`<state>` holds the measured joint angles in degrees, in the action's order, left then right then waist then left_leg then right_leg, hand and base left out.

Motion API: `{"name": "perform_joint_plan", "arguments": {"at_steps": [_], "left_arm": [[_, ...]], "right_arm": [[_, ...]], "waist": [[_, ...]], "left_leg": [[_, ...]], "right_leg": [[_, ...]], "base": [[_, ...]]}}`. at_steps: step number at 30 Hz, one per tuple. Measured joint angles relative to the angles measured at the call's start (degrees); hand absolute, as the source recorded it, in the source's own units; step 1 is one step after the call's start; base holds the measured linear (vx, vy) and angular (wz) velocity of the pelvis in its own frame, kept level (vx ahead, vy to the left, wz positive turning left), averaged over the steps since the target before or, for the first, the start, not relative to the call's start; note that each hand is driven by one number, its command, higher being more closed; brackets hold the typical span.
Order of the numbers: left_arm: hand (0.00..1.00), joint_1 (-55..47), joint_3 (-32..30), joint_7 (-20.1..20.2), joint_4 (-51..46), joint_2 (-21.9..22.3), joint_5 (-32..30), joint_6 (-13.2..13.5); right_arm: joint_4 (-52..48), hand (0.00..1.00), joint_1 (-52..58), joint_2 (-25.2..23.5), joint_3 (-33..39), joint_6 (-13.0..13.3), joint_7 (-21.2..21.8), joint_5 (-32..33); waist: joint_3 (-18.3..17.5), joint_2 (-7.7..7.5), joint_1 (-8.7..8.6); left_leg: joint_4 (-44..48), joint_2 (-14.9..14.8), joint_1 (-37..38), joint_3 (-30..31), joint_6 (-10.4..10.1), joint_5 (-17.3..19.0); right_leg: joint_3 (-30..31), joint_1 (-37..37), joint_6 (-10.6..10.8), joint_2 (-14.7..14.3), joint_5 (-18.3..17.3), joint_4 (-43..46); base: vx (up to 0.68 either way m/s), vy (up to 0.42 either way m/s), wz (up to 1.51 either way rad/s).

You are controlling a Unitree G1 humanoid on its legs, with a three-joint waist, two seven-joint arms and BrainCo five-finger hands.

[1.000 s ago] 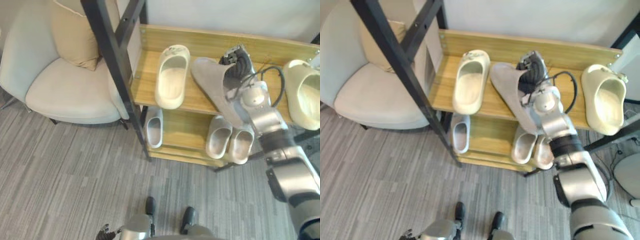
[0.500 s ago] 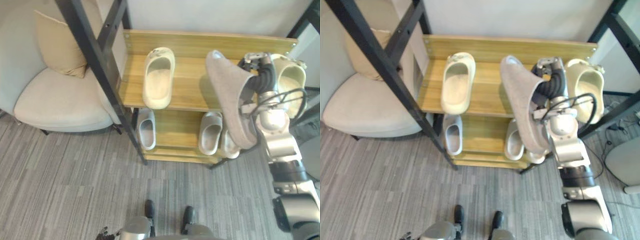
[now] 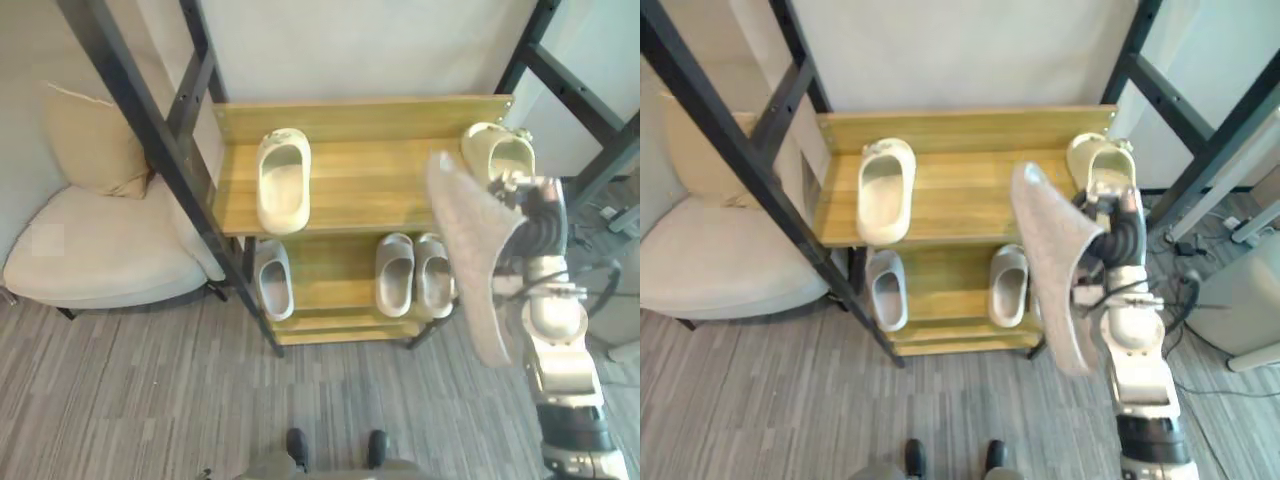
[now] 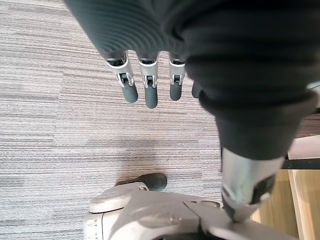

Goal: Organize the slippers on the shoe rack

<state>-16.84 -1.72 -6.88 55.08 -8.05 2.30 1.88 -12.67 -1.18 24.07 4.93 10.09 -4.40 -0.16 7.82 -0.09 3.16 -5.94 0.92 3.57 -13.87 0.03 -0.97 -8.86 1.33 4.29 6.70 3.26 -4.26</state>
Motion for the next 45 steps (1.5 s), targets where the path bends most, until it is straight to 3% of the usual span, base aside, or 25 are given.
{"name": "perform_joint_plan", "arguments": {"at_steps": [5, 8, 10, 11, 13, 15, 21, 27, 32, 36, 45], "left_arm": [[0.00, 0.29, 0.60, 0.02, 0.65, -0.08, -0.01, 0.02], [0.00, 0.61, 1.18, -0.07, 0.63, -0.21, 0.00, 0.09], [0.00, 2.15, 1.99, -0.03, 0.18, 0.06, 0.01, 0.25], [0.00, 2.58, 2.22, -0.04, 0.18, 0.16, 0.03, 0.24], [0.00, 4.72, 2.89, -0.08, 0.13, 0.41, 0.13, 0.34], [0.00, 7.31, 2.93, -0.24, -0.07, 0.09, 0.35, 0.42], [0.00, 9.64, 2.83, -0.68, -1.01, -0.19, 3.21, 0.80], [0.00, 11.68, 2.76, -1.33, -0.02, 0.33, 4.71, 1.07], [0.00, 13.32, 2.90, -1.86, 0.25, 0.88, 5.78, 1.37], [0.00, 16.57, 3.38, -1.91, 0.51, 1.85, 6.83, 1.64], [0.00, 16.86, 3.13, -2.06, -0.58, 2.32, 6.98, 1.78]], "right_arm": [[1.97, 1.00, 5.54, -3.37, -3.30, -1.27, 1.14, -4.60], [6.40, 1.00, 7.11, -5.14, -4.88, -2.80, 1.17, -8.98], [9.16, 1.00, 6.28, -5.48, -5.83, -3.51, 1.03, -11.22], [9.75, 1.00, 5.84, -5.48, -5.91, -3.64, 0.98, -11.24], [12.33, 1.00, 3.04, -5.48, -6.26, -4.18, 0.33, -11.43], [14.89, 1.00, -0.99, -5.54, -8.00, -4.85, -1.05, -12.90], [18.62, 1.00, -11.47, -6.67, -10.60, -5.67, -3.74, -13.35], [23.47, 1.00, -23.71, -6.31, -11.38, -6.29, -7.63, -13.39], [27.78, 1.00, -33.22, -3.85, -12.39, -6.61, -10.20, -13.39], [31.57, 1.00, -41.67, -0.78, -12.66, -6.63, -12.78, -13.40], [34.92, 1.00, -48.04, -0.66, -17.21, -6.67, -14.39, -13.54]], "waist": [[-0.24, 0.40, -0.03], [0.02, 0.84, 0.01], [1.97, 2.39, -0.02], [2.51, 2.87, -0.04], [5.21, 5.25, -0.03], [8.82, 5.46, -0.04], [15.16, 5.00, 0.60], [16.92, 6.06, 2.50], [17.78, 7.40, 3.50], [19.09, 7.89, 6.11], [19.36, 7.82, 8.66]], "left_leg": [[0.02, -0.03, 0.00, 0.07, 0.03, 0.04], [2.75, -0.14, -1.70, 0.40, -0.01, 1.87], [16.26, -2.09, -8.59, 0.54, 0.57, 7.71], [19.10, -2.74, -9.97, 0.69, 0.69, 8.95], [28.76, -5.51, -15.02, 1.18, 0.81, 13.07], [35.62, -7.12, -19.96, 1.52, 0.88, 16.15], [46.90, -9.11, -28.57, 0.66, 0.54, 20.67], [59.11, -12.64, -37.99, 0.86, 0.86, 24.87], [65.32, -13.03, -44.85, 3.09, 1.33, 26.10], [70.25, -12.51, -51.18, 5.19, 1.88, 26.59], [73.32, -11.36, -56.33, 6.63, 2.14, 26.24]], "right_leg": [[-0.09, 0.00, 0.01, -0.02, 0.00, -0.02], [-0.60, -0.54, 0.07, 0.29, -0.16, 0.65], [-1.24, -3.69, -0.14, 0.51, -2.13, 6.23], [-1.41, -4.30, -0.19, 0.28, -2.48, 7.36], [-1.88, -7.54, -0.46, -0.81, -4.54, 13.12], [-1.87, -13.56, -0.77, -0.56, -8.76, 22.27], [-1.98, -24.77, -1.61, 1.67, -14.26, 38.00], [-3.53, -35.41, -3.08, 2.76, -18.58, 51.01], [-5.98, -40.82, -4.05, 4.53, -20.85, 57.16], [-7.01, -45.83, -4.78, 6.36, -22.65, 62.72], [-8.25, -49.94, -4.93, 8.69, -23.69, 66.74]], "base": [[0.00, 0.000, 0.00], [-0.01, 0.007, 0.07], [-0.04, -0.010, 0.04], [-0.09, -0.007, 0.02], [-0.12, 0.021, -0.03], [-0.20, 0.041, -0.05], [-0.13, 0.014, -0.13], [-0.03, -0.023, -0.19], [-0.09, -0.007, 0.14], [-0.14, -0.006, 0.19], [-0.07, -0.013, 0.11]]}}
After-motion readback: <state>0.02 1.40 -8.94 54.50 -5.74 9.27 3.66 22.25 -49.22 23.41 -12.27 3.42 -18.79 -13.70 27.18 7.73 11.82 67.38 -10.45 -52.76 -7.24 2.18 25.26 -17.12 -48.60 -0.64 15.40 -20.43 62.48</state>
